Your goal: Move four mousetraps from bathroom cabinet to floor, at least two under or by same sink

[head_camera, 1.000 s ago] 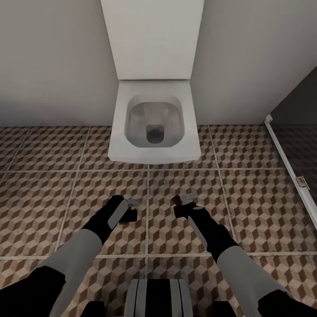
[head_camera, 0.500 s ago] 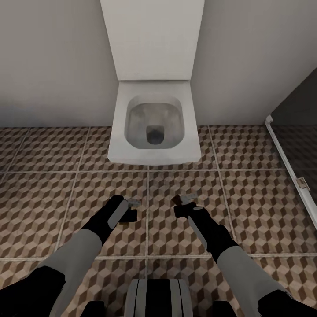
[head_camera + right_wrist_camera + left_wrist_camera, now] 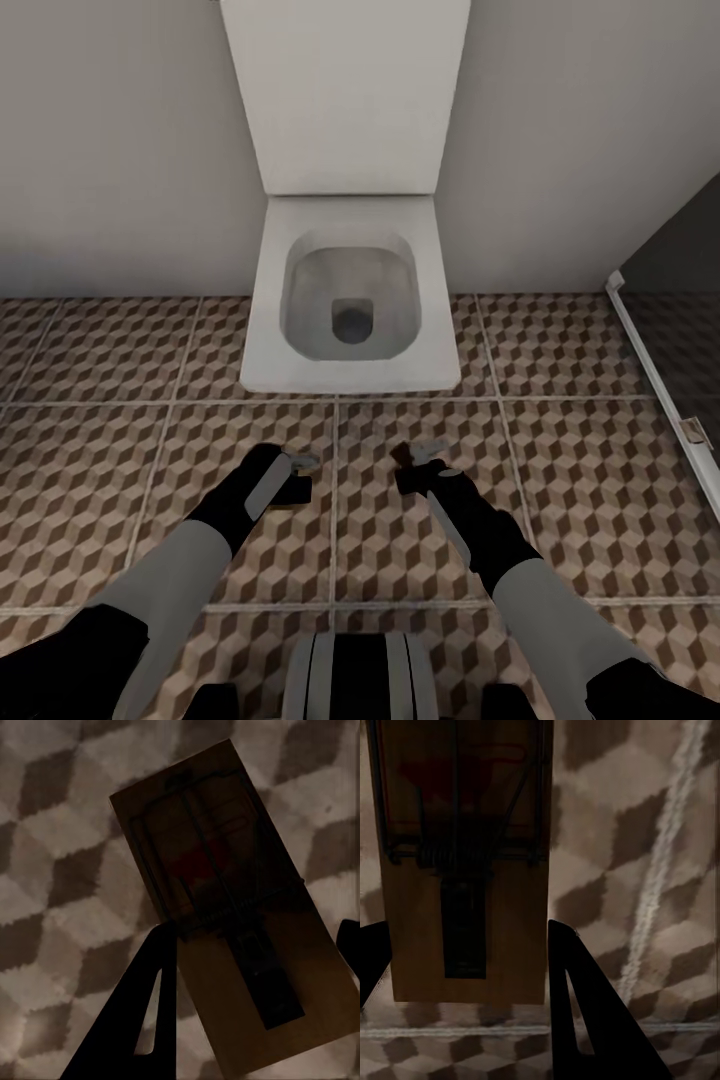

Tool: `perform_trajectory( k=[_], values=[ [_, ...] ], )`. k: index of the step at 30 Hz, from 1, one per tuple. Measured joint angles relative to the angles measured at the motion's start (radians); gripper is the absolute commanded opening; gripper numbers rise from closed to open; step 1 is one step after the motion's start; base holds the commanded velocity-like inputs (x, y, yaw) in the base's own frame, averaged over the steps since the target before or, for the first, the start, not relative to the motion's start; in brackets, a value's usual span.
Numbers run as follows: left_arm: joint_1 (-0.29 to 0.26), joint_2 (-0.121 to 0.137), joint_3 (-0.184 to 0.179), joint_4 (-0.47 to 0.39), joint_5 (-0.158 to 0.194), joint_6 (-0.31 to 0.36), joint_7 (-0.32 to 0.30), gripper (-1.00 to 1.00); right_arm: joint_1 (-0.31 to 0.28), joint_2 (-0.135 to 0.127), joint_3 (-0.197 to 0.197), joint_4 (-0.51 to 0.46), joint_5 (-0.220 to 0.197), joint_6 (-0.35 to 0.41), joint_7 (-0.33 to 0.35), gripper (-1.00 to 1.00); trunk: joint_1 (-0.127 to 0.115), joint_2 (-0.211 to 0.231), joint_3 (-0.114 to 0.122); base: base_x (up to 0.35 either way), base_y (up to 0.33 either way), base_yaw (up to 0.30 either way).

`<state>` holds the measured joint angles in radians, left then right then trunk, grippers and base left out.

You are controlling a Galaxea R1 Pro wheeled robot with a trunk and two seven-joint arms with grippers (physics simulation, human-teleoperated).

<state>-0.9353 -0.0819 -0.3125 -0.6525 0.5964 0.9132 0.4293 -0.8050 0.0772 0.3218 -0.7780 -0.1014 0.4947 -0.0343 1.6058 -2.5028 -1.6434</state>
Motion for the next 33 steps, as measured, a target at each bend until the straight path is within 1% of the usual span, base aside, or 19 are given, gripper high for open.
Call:
perform_trajectory(
  k=[4,7,9,11,15,25,33],
  values=[
    [0.0,0.0,0.0,-0.001,0.0,0.0,0.0,-1.0,0.0,0.0,0.0,0.012,0.0,0.0,-0.001,-1.0,0.0,0.0,0.0,0.11,0.0,0.0],
    [0.0,0.0,0.0,-0.001,0.0,0.0,0.0,-1.0,0.0,0.001,-0.004,0.095,0.0,-0.005,-0.001,-1.0,0.0,0.0,0.0,0.099,0.0,0.0],
    [0.0,0.0,0.0,-0.001,0.0,0.0,0.0,-1.0,-0.001,0.001,-0.007,0.13,-0.001,-0.03,-0.001,-1.0,0.0,0.0,0.0,0.079,0.0,0.0],
    [0.0,0.0,0.0,-0.002,0.0,0.0,0.0,-1.0,-0.001,0.002,-0.008,0.146,0.0,-0.065,0.0,-1.0,0.0,0.0,0.0,0.036,0.0,0.0],
    [0.0,0.0,0.0,-0.001,0.0,0.0,0.0,-1.0,-0.002,0.002,-0.007,0.155,0.0,-0.091,0.0,-1.0,0.0,0.0,0.0,0.01,0.0,0.0],
    [0.0,-0.001,0.0,-0.001,0.0,0.0,0.0,-1.0,-0.002,0.003,-0.004,0.159,0.0,-0.097,0.0,-1.0,0.0,0.0,0.0,0.0,0.0,0.0],
    [0.0,-0.001,0.0,0.0,0.0,0.0,0.0,-1.0,-0.003,0.003,-0.007,0.195,0.005,-0.105,0.0,-1.0,0.0,0.0,0.0,0.0,0.0,0.0]
  ],
)
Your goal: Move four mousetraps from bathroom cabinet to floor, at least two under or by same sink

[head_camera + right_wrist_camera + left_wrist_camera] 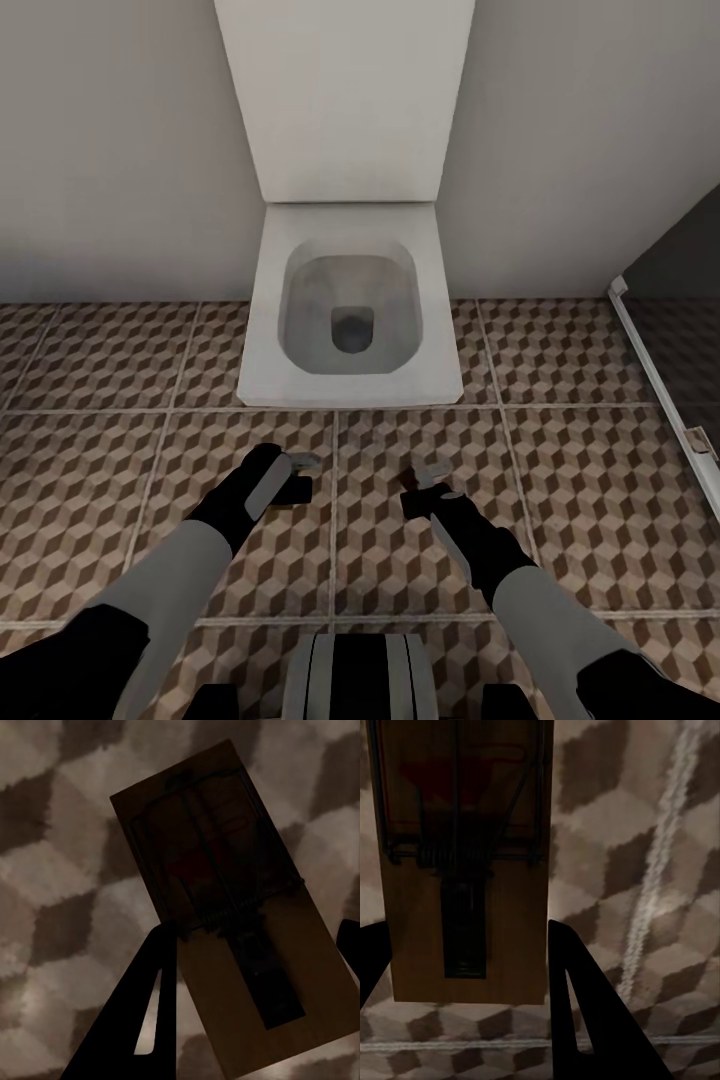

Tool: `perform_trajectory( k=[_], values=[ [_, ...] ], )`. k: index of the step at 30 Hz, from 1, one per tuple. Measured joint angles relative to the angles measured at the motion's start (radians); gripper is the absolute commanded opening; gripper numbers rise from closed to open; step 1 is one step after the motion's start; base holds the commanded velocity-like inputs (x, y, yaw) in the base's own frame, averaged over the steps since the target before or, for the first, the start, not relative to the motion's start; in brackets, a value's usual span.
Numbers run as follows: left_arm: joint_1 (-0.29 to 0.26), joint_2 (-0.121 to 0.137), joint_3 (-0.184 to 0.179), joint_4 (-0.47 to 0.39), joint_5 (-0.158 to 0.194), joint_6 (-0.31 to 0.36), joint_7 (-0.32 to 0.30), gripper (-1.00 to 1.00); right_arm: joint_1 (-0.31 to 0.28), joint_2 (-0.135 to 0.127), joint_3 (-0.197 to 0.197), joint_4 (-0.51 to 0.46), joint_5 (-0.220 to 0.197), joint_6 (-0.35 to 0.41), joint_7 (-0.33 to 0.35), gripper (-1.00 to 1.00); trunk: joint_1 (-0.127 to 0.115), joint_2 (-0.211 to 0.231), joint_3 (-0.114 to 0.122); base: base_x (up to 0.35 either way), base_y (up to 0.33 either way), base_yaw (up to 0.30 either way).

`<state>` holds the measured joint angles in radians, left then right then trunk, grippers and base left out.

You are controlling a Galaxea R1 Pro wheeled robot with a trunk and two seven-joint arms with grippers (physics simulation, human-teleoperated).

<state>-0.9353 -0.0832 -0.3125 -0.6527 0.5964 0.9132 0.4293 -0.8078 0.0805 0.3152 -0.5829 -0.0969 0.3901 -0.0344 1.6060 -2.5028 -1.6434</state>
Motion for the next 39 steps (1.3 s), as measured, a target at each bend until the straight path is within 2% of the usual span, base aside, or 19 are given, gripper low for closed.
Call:
perform_trajectory(
  k=[9,39],
  values=[
    [0.0,-0.018,-0.001,0.002,0.0,0.0,0.0,-1.0,0.0,0.0,0.0,0.014,0.0,-0.002,0.0,-1.0,0.0,0.0,0.0,0.0,0.0,0.0],
    [0.011,-0.017,-0.001,0.005,-0.002,0.0,0.0,-1.0,-0.002,0.002,0.002,0.053,0.0,-0.003,0.0,-1.0,0.0,0.0,0.0,0.0,0.0,0.0]
  ],
)
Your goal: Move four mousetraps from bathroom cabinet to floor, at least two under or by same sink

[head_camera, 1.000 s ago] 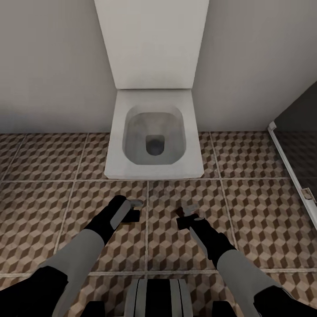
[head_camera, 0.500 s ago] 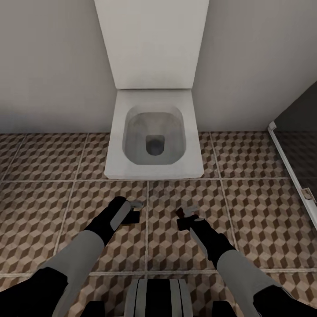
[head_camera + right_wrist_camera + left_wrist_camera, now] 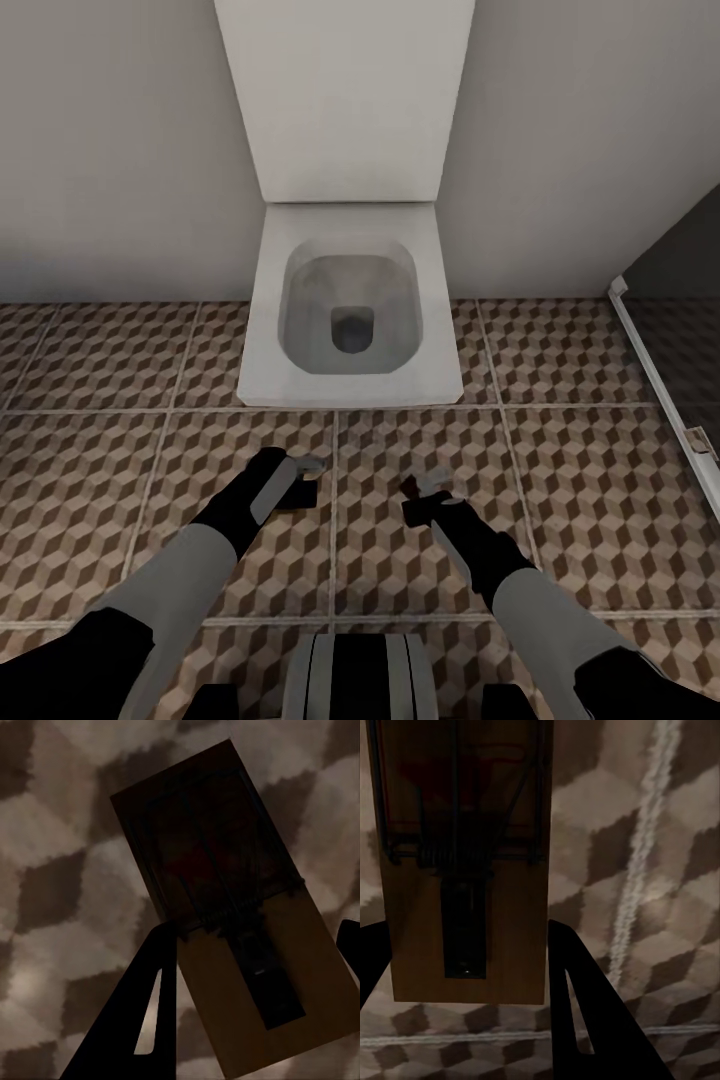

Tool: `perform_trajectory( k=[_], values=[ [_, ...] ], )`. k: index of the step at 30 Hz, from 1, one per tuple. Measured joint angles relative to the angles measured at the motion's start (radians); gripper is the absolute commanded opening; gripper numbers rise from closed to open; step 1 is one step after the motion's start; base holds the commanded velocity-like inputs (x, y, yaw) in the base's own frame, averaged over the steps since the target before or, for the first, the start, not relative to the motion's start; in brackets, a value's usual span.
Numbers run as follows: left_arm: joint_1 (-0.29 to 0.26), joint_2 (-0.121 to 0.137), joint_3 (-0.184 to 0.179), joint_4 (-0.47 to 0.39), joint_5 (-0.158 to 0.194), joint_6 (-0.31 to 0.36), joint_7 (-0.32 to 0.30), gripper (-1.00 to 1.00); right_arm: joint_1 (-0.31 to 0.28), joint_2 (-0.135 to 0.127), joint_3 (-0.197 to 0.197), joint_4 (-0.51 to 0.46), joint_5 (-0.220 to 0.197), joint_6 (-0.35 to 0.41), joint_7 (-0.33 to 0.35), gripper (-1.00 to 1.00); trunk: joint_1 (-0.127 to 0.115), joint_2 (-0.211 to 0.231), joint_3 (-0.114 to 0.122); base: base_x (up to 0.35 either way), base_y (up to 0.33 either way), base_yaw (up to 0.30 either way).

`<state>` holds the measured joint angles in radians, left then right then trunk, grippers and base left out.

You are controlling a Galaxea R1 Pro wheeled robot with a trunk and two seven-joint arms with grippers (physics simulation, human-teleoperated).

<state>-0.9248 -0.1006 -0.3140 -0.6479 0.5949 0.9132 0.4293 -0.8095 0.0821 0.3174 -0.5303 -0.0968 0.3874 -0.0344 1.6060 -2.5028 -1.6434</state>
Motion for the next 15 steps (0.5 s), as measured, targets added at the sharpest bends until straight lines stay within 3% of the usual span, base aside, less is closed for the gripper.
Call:
perform_trajectory(
  k=[15],
  values=[
    [0.0,-0.001,0.0,0.0,0.0,-0.001,0.0,-1.0,0.0,0.0,0.004,0.013,0.0,-0.042,0.0,-1.0,0.0,0.0,0.0,0.0,0.0,0.0]
  ],
)
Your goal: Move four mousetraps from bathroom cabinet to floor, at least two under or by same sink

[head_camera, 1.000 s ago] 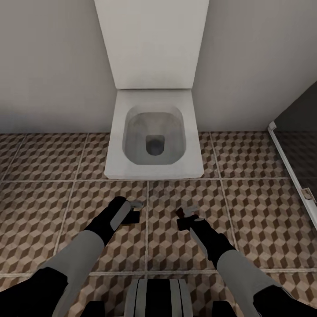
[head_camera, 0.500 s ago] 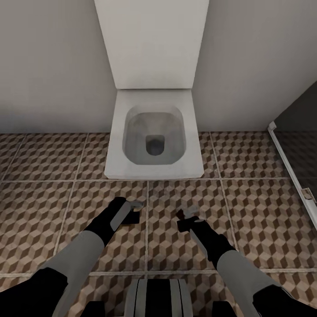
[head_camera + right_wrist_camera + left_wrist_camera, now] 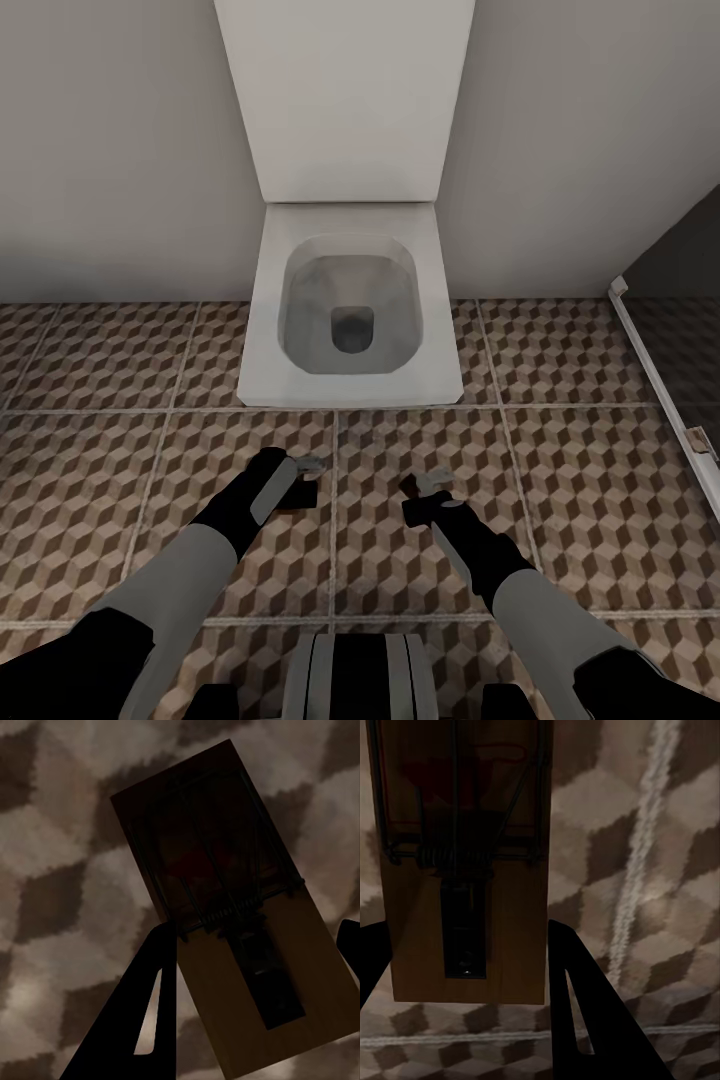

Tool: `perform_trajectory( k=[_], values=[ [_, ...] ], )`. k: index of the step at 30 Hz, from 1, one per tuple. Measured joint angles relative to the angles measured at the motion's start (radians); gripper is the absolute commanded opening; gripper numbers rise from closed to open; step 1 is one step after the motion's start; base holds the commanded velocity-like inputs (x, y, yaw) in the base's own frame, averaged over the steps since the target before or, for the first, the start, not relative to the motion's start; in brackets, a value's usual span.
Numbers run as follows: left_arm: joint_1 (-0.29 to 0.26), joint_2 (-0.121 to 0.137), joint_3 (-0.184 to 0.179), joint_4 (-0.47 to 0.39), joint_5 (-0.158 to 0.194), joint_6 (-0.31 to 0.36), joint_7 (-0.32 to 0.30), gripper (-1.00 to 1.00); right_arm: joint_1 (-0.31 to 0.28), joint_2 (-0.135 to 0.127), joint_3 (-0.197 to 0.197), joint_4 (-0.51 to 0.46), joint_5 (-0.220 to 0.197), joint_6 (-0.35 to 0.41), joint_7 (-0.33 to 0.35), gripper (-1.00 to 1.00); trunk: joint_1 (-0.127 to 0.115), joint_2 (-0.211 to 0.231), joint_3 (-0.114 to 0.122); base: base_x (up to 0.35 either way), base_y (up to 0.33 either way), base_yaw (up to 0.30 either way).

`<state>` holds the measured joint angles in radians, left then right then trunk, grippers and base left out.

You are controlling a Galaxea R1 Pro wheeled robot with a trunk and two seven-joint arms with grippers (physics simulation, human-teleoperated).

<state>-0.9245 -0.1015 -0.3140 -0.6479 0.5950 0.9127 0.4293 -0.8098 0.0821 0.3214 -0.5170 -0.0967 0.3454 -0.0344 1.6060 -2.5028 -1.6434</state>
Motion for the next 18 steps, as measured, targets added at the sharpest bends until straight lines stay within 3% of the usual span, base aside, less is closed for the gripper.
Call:
perform_trajectory(
  k=[18],
  values=[
    [0.0,0.0,0.0,0.0,0.0,-0.001,0.0,-1.0,0.0,0.0,0.002,0.0,0.001,0.0,0.0,-1.0,0.0,0.0,0.0,0.0,0.0,0.0]
  ],
)
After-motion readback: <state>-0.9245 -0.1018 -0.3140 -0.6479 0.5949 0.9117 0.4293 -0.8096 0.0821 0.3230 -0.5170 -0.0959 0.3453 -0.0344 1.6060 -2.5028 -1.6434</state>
